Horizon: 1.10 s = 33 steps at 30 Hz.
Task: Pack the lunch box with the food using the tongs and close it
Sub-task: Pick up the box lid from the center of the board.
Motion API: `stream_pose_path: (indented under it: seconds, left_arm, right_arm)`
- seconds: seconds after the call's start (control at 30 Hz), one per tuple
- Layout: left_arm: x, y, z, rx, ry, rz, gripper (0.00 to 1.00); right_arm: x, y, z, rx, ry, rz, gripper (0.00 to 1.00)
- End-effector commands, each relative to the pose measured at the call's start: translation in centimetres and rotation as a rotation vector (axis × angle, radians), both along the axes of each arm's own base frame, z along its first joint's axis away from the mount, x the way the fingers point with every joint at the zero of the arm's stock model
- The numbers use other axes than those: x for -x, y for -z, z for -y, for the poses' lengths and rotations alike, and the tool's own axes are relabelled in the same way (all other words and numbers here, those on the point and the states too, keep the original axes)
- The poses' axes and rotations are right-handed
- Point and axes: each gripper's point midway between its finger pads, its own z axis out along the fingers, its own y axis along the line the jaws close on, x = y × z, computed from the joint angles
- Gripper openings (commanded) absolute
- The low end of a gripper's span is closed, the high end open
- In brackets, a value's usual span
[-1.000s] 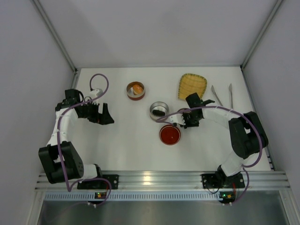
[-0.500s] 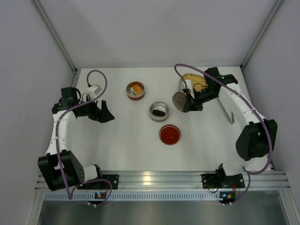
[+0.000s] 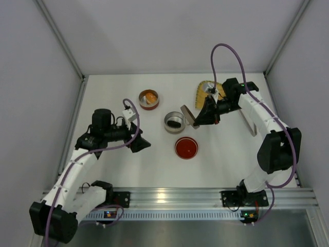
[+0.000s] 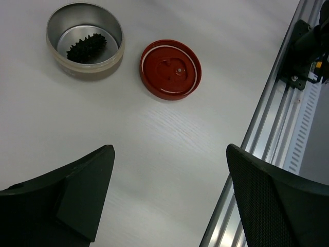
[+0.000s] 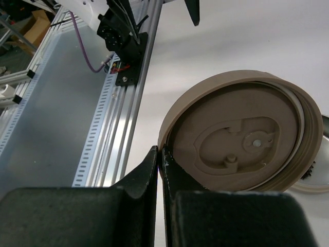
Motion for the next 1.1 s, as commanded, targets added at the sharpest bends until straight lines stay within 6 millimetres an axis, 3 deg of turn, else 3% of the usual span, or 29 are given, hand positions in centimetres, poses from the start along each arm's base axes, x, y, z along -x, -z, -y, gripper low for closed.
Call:
stream_pose_path:
  seconds: [0.0, 0.13, 0.23, 0.27, 0.57, 0.77, 1.07]
  left_arm:
    - [-3.0, -1.5, 0.8, 0.085, -0.13, 0.063, 0.93]
    - [-5.1, -2.6, 2.8, 0.21, -0.199, -0.007, 0.83]
    - [-7.0, -3.0, 4.5, 0.26, -0.222, -0.049, 0.82]
    - [-7.5, -4.1, 4.9, 0.274, -0.221, -0.032, 0.82]
    - [-10.4, -5.7, 8.7, 0.355, -0.259, -0.11, 0.82]
    - [-8.9, -6.0, 12.5, 0.335, -0.138, -0.125, 0.81]
    - [-7.9, -4.5, 15.1, 0.277, -0.059, -0.132, 0.77]
  right_arm:
    - [2.3, -3.0, 0.0, -0.074, -0.001, -0.148, 0.0]
    - [2.4, -3.3, -0.1, -0.091, 0.002, -0.179, 0.0]
    - [2.4, -3.5, -0.2, -0.1, 0.004, -0.2, 0.0]
    - [2.3, -3.5, -0.2, -0.102, 0.004, -0.204, 0.0]
    - [1.4, -3.8, -0.6, -0.137, 0.01, -0.268, 0.0]
    - [1.1, -3.6, -0.7, -0.138, 0.011, -0.281, 0.0]
    - [0.8, -3.9, -0.8, -0.146, 0.012, -0.291, 0.0]
